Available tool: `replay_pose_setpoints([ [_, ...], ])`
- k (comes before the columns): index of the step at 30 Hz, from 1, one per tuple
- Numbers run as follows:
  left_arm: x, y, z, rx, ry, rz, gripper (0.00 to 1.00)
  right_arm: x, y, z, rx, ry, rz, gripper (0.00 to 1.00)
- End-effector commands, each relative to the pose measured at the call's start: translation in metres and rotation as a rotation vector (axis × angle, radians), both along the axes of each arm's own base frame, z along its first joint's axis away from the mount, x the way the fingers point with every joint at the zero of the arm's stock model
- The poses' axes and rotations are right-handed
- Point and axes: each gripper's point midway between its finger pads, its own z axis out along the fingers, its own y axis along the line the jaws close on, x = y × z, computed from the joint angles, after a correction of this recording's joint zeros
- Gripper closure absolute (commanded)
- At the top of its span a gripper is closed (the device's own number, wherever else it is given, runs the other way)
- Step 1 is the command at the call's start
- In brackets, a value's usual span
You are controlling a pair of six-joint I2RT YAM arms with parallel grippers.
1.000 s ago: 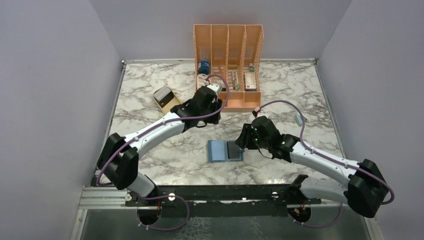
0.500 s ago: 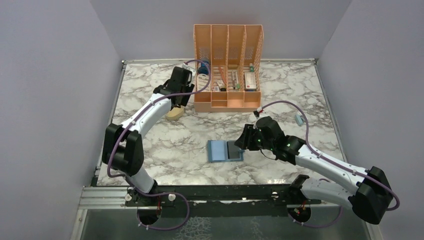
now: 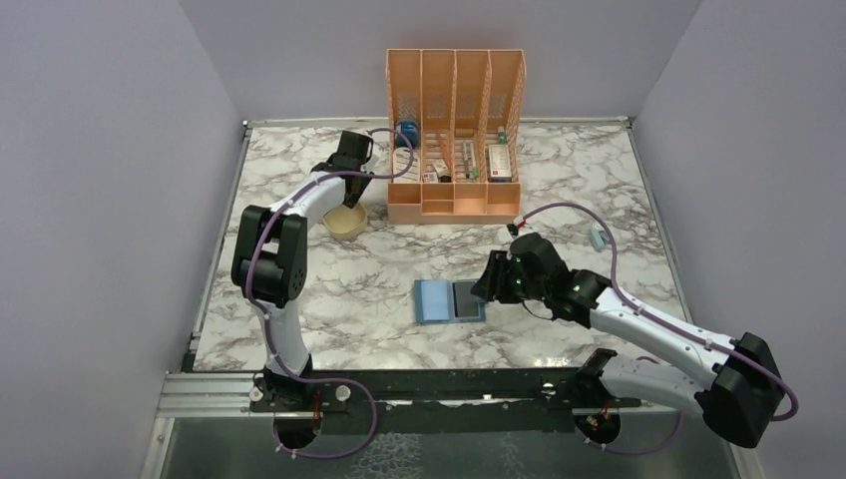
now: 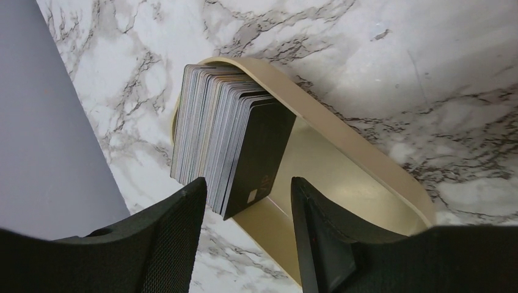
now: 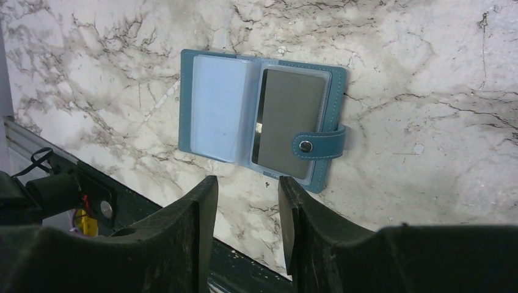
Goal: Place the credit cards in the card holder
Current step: Pick up the credit card from the storage box.
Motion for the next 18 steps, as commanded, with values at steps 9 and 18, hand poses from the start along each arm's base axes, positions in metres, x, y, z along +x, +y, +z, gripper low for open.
replay_pose_setpoints([
  [9, 0.029, 0.019, -0.004, 0.092, -0.029, 0.016, 0.47, 0.006, 0.004, 0.013, 0.014, 0.007, -0.025, 0.59],
  [18, 0.029, 0.027, -0.004, 0.121, -0.026, 0.03, 0.48, 0.007, 0.003, 0.012, 0.005, 0.004, -0.026, 0.59],
])
